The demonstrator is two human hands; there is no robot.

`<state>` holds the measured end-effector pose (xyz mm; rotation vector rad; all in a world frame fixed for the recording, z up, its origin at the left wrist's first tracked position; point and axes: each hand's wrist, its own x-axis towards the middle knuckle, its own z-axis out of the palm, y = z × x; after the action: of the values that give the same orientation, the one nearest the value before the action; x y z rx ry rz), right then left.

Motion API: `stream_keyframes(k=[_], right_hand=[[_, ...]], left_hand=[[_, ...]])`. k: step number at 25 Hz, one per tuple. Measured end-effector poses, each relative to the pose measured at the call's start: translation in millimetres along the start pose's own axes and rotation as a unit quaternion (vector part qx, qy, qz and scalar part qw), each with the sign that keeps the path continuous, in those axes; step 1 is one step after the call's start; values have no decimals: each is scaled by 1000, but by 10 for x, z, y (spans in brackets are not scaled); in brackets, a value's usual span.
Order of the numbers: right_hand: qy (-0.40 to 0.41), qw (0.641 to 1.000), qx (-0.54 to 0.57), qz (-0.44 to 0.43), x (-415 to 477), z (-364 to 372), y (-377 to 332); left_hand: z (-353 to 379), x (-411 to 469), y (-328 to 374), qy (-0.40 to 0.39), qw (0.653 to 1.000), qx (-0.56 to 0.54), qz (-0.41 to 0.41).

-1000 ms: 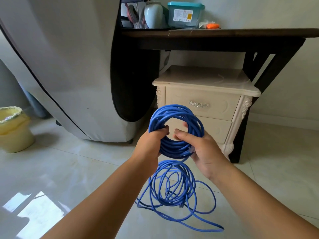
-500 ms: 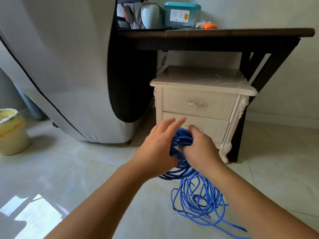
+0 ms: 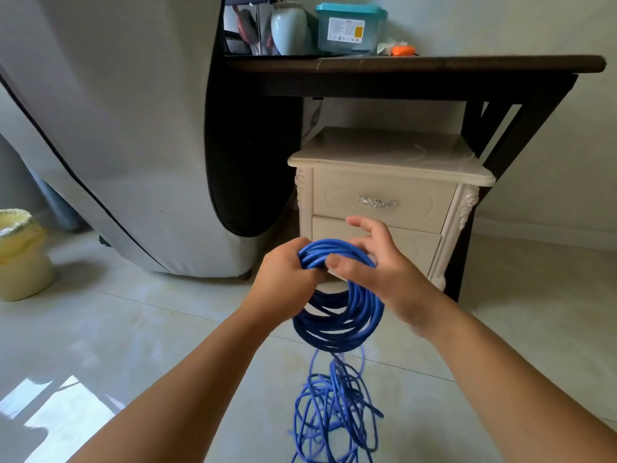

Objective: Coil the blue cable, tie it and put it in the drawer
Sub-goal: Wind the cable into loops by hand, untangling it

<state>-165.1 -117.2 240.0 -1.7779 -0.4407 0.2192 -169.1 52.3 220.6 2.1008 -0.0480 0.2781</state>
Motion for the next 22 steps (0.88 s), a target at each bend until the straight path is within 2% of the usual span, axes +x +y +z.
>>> stream_keyframes(k=[2, 5, 7, 11, 15, 17, 20, 22], right_hand=[[-50, 997, 52, 13, 14, -86, 43], [-71, 995, 49, 40, 1, -41, 141], [-45, 995, 72, 46, -9, 115, 199], [43, 967, 246, 44, 20, 263, 169], [197, 961, 192, 38, 104, 186, 190], [248, 958, 144, 22, 132, 196, 224], [278, 957, 84, -7, 149, 180, 210], [266, 964, -9, -13, 152, 114, 188]], left_hand=[[-14, 10, -9, 23, 993, -102, -63], [-71, 30, 19, 71, 963, -222, -133], [-85, 33, 48, 96, 942, -284, -148], [-13, -21, 116, 81, 909, -381, -150], [55, -76, 72, 12, 946, -294, -134], [54, -104, 64, -26, 958, -244, -149], [-87, -93, 95, -121, 959, -216, -137], [-212, -31, 58, -125, 961, -229, -94]])
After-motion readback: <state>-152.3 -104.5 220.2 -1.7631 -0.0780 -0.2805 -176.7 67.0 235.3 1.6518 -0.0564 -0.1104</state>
